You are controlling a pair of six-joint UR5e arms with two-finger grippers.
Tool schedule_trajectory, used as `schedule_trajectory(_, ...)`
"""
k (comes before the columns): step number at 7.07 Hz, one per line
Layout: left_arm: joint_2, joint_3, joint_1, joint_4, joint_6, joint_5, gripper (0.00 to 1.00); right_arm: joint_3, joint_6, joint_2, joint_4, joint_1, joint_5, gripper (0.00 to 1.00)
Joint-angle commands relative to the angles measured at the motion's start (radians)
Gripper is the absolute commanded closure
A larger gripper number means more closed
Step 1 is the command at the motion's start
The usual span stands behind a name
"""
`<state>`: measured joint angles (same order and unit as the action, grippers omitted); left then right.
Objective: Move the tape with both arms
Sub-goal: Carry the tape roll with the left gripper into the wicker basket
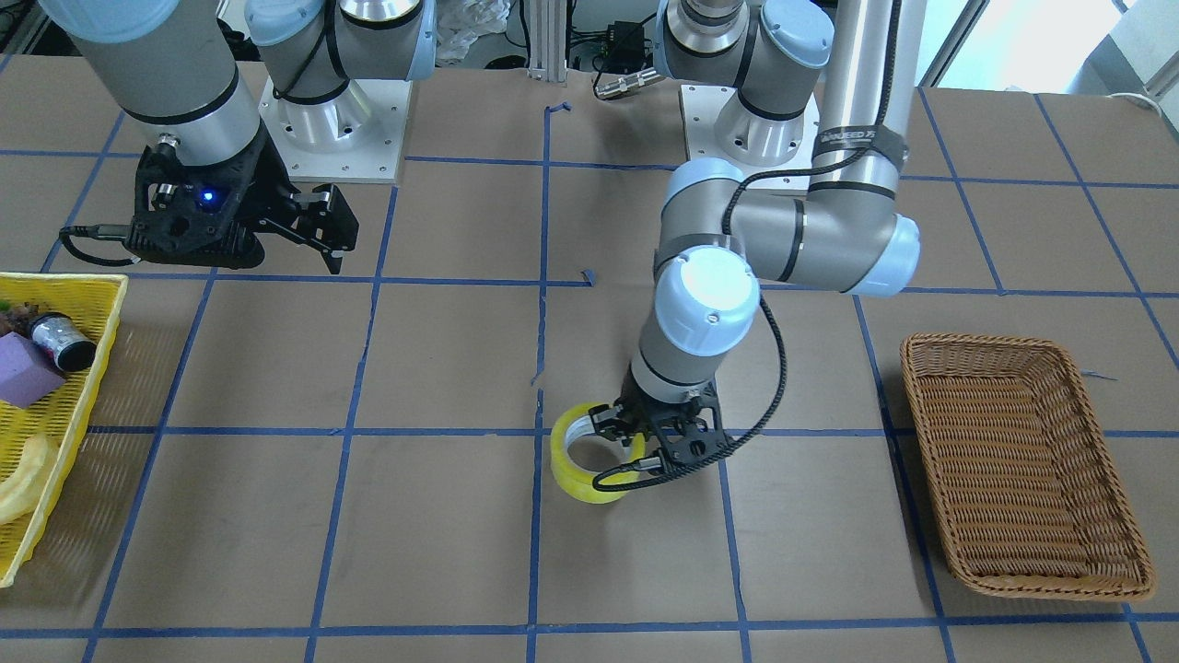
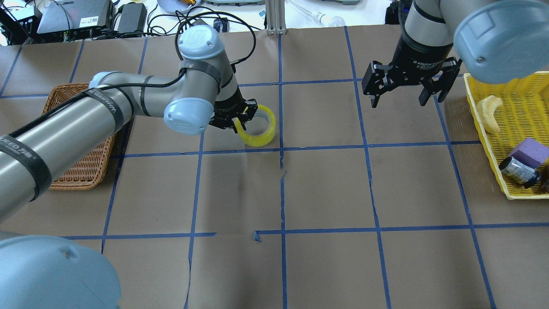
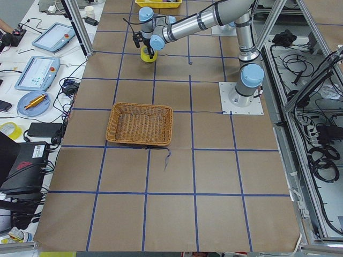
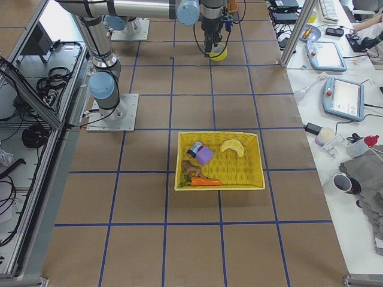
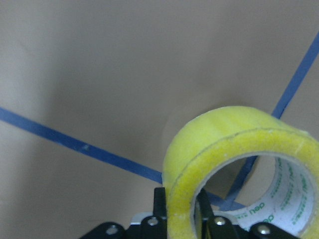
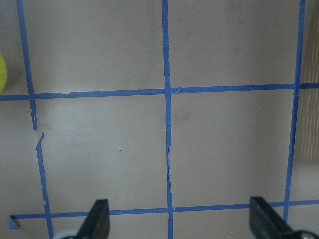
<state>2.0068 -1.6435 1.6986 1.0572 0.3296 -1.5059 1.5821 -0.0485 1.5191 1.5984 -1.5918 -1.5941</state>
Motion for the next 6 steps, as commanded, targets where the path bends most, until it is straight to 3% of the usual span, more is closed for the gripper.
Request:
schedule_trajectory(1,-0.052,0.069,-0.202,0.155,-0.487,-0.07,1.0,-0.001,-0.001,0.0,0.003,0.004,0.0,0.0)
schedule_trajectory(2,-0.063,0.074,-0.323,0.164,-0.741,-0.121,1.0,-0.001,0.004,0.0,-0.001,0.004,0.005,0.0)
schedule_trajectory(4,-0.051,0.085,-0.568,0.13,-1.205,-0.119,1.0,-0.005,0.021,0.003,0.002,0.004,0.0,0.0)
schedule_trajectory(6,0.025,0.084,-0.652,0.028,-1.272,-0.147,1.0,-0.004,0.021,0.003,0.008,0.004,-0.001,0.0)
